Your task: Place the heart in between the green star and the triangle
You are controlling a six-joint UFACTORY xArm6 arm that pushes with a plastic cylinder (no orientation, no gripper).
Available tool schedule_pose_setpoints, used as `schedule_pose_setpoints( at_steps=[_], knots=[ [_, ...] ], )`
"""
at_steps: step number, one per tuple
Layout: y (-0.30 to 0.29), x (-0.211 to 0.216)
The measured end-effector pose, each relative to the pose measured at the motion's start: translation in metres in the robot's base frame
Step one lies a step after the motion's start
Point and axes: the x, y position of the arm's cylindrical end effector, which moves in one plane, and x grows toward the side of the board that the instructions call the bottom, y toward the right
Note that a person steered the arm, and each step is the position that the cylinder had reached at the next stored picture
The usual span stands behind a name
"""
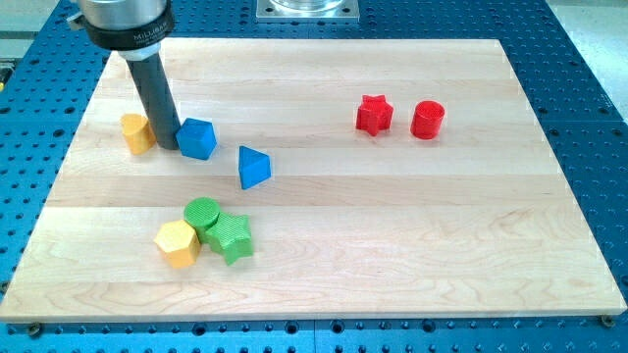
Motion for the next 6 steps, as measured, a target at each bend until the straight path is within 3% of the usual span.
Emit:
schedule_pose_setpoints(
  at_steps=[1,2,3,6],
  knots=[
    [-0.009,-0.058],
    [-0.072,-0.038],
    [0.008,0.035],
    [0.056,0.074]
  ],
)
